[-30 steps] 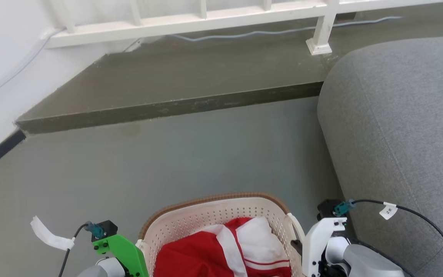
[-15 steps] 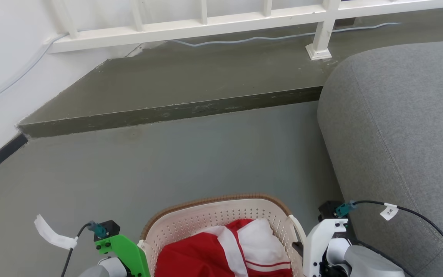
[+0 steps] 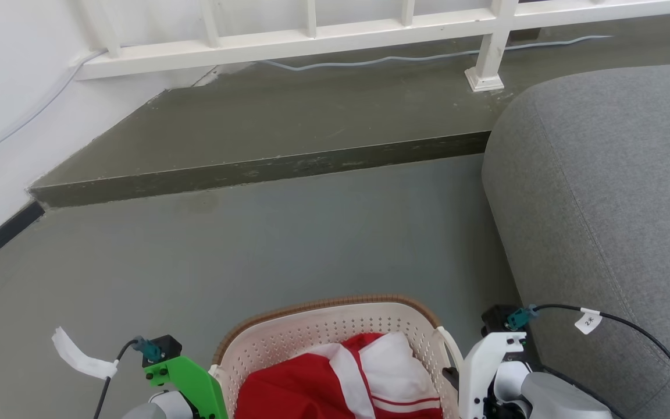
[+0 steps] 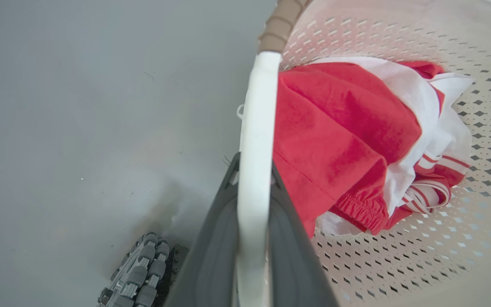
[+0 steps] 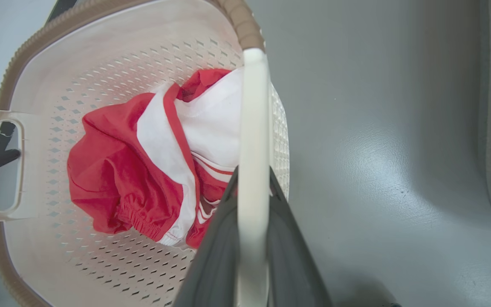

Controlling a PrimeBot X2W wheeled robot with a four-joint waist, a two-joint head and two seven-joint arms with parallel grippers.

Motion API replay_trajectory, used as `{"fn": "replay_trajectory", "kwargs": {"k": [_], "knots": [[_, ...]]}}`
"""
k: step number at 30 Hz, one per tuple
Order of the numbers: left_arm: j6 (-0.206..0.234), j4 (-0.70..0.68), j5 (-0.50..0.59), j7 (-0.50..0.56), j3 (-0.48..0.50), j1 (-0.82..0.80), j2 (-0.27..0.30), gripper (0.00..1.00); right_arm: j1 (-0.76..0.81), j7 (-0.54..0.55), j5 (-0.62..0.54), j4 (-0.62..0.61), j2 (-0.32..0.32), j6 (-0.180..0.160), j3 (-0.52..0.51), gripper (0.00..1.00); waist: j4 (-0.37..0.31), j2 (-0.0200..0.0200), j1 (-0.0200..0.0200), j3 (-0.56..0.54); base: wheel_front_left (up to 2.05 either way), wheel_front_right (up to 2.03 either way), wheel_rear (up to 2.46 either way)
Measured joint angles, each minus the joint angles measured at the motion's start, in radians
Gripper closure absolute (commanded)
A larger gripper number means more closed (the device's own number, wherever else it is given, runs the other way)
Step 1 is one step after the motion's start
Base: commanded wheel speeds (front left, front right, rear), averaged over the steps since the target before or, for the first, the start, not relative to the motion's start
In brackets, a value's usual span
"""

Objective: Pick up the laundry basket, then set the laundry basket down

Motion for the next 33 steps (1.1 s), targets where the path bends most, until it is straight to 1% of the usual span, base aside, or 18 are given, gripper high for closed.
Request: {"fn": "replay_trajectory", "kwargs": {"k": [19, 29, 33], "knots": [[0.023, -0.021, -0.026, 0.008, -0.028, 0.004, 0.003, 1.0, -0.002, 0.0, 0.025, 0.003, -0.001, 0.0, 0.011, 1.0, -0.003, 0.0, 0.0, 0.011, 0.0, 0.0, 0.0], [0.039, -0.04, -0.026, -0.011, -0.035, -0.003, 0.006, 1.0, -0.04, -0.003, 0.025, -0.001, -0.004, -0.003, 0.022, 1.0, -0.005, 0.0, 0.0, 0.059, 0.0, 0.0, 0.0], [0.044, -0.044, -0.026, -0.024, -0.035, -0.026, 0.006, 1.0, -0.067, -0.009, 0.025, -0.004, -0.005, -0.01, 0.024, 1.0, -0.008, 0.0, 0.0, 0.088, 0.0, 0.0, 0.0]]}}
